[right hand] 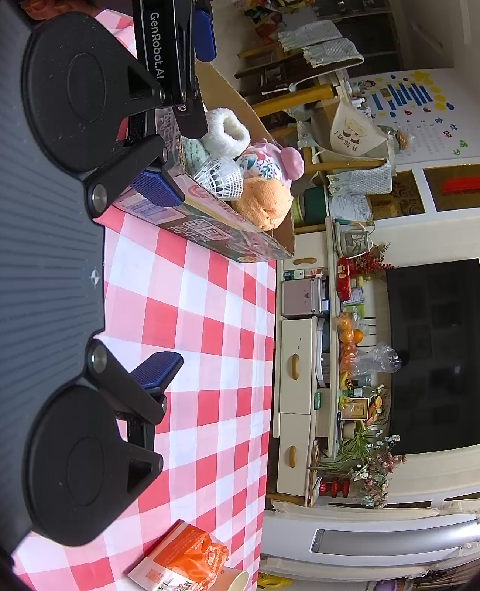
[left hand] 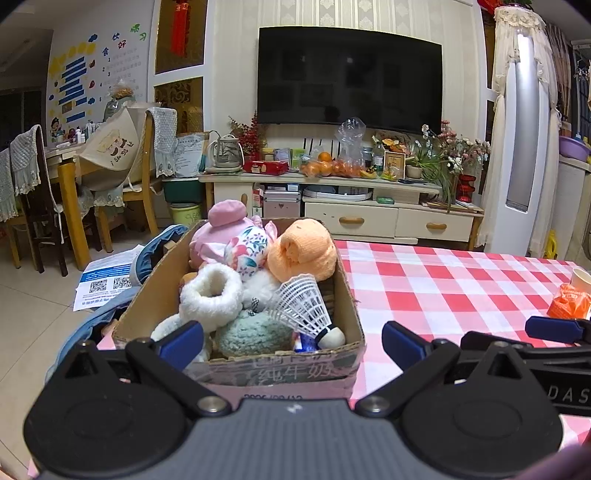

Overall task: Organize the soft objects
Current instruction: 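Withdraw both open tools from the box back over the table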

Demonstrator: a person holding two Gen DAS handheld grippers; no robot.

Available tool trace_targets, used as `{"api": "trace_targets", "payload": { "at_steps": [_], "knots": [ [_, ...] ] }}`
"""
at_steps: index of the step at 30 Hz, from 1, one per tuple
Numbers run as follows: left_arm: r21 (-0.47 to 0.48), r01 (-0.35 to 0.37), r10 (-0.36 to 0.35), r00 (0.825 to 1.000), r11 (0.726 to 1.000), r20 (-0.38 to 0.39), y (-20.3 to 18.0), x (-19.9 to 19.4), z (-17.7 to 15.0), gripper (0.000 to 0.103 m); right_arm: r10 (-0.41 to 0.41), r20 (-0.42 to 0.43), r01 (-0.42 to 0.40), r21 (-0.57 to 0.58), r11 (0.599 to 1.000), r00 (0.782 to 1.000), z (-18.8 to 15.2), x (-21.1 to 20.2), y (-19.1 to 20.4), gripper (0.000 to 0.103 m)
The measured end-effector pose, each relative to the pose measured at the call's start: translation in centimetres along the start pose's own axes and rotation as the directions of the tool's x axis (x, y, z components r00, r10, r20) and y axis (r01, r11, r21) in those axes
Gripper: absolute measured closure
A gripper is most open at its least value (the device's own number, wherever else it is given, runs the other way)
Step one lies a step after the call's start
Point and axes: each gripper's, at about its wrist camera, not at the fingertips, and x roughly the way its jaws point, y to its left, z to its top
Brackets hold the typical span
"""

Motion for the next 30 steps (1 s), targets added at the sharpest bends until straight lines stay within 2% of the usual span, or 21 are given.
{"api": "trace_targets", "payload": {
  "at_steps": [30],
  "knots": [
    [0.019, -0.046, 0.046, 0.999, 0.999, -0.001, -0.06, 0.47, -0.64, 0.001, 0.015, -0.007, -0.014, 0.012, 1.000, 1.000, -0.92, 0.62, -0.68, 0.000]
  ]
}}
